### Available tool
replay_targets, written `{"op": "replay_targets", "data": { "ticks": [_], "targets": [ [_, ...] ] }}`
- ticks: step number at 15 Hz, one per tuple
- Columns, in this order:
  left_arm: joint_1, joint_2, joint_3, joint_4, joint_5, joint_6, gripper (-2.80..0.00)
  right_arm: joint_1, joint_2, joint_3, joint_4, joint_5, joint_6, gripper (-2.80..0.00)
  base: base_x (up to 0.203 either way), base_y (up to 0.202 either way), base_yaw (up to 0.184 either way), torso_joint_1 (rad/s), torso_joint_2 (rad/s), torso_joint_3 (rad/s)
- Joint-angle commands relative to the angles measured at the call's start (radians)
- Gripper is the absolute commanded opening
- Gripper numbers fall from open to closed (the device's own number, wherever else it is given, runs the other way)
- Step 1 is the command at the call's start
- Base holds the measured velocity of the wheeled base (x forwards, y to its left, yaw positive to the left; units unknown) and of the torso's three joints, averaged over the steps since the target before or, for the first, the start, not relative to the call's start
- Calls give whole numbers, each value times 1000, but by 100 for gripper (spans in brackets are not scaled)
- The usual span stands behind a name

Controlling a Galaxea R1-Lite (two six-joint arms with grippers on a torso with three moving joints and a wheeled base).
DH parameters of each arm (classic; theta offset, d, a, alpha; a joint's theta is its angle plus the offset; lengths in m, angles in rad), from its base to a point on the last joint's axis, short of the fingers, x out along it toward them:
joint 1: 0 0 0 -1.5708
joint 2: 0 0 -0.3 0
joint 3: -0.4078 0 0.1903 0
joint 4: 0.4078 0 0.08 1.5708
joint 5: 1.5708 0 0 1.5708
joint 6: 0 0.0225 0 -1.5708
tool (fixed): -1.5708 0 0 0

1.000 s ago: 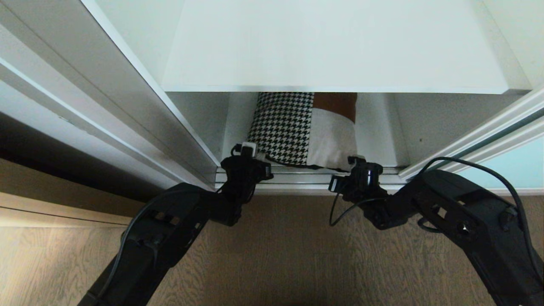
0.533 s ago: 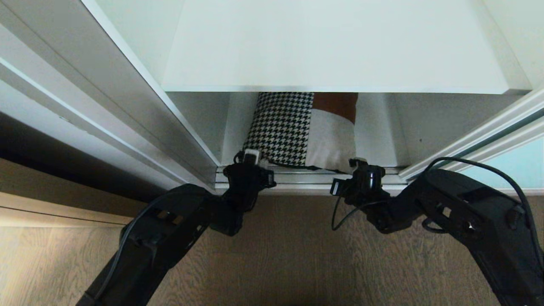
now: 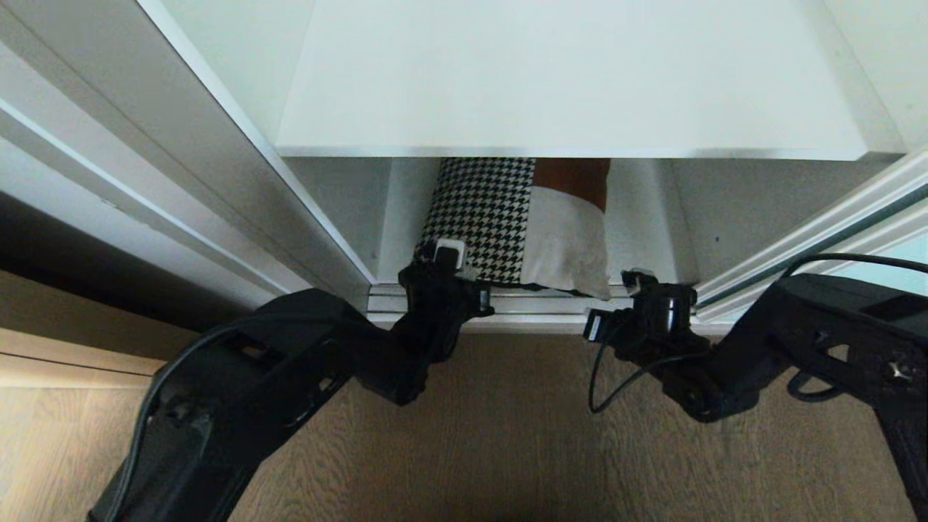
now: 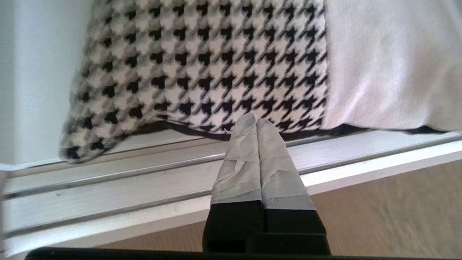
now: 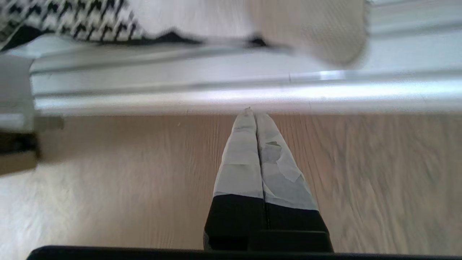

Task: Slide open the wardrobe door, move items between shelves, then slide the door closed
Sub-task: Place the pillow on the lower shelf

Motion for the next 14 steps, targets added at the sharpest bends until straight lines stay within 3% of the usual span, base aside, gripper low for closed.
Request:
{"op": "replay_targets", "data": {
  "ticks": [1, 3, 9, 11, 14],
  "targets": [
    [-2, -122, 91, -4, 10, -1, -280, 11, -106, 137, -43, 0, 2, -280, 0, 0, 0, 0, 0, 0],
    [-14, -245, 224, -4, 31, -2, -280, 26, -193, 304, -120, -1, 1, -280, 0, 0, 0, 0, 0, 0],
    [-17, -625, 588, -15, 228, -11, -280, 89, -600, 761, -264, -31, -30, -280, 0, 0, 0, 0, 0, 0],
    [-13, -776, 705, -9, 272, -11, -280, 123, -754, 878, -272, -111, -56, -280, 0, 0, 0, 0, 0, 0],
    [-6, -1012, 884, 21, 350, -9, -280, 233, -971, 1029, -250, -319, -75, -280, 0, 0, 0, 0, 0, 0]
  ]
}}
